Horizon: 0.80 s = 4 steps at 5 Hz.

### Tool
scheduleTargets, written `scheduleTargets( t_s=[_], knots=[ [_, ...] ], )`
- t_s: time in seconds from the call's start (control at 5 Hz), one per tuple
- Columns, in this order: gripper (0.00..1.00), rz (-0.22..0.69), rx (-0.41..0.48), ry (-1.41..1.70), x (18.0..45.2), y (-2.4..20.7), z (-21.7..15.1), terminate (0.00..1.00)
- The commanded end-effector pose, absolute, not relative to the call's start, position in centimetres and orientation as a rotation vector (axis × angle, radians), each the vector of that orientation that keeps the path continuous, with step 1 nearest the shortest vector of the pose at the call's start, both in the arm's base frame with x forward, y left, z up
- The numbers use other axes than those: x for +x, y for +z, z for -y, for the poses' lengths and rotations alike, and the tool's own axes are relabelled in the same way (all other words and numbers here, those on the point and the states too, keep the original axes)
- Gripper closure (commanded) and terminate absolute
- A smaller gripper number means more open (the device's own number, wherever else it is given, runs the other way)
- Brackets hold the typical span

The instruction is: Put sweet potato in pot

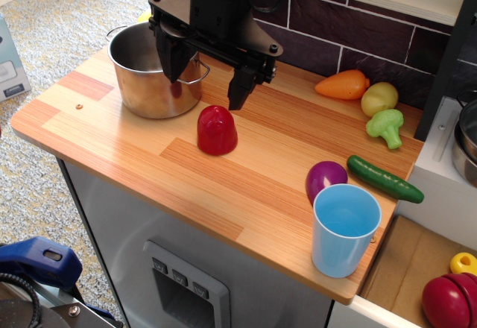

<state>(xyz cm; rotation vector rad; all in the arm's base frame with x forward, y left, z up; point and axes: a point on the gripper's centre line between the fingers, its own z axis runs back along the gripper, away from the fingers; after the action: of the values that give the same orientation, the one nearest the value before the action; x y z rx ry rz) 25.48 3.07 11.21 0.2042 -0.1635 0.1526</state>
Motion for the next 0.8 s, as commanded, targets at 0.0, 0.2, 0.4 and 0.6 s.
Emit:
scheduleTargets(
  t_s=[0.0,0.2,0.4,0.6],
  knots=[
    [0.0,0.164,0.204,0.153,25.5,11.2,-3.1,0.0],
    [0.0,0.188,0.242,0.133,26.0,10.8,-2.1,0.0],
    [0.0,0.252,0.271,0.119,26.5,10.1,-1.5,0.0],
    [0.0,0.259,0.253,0.114,26.2,8.9,-1.8,0.0]
  ],
)
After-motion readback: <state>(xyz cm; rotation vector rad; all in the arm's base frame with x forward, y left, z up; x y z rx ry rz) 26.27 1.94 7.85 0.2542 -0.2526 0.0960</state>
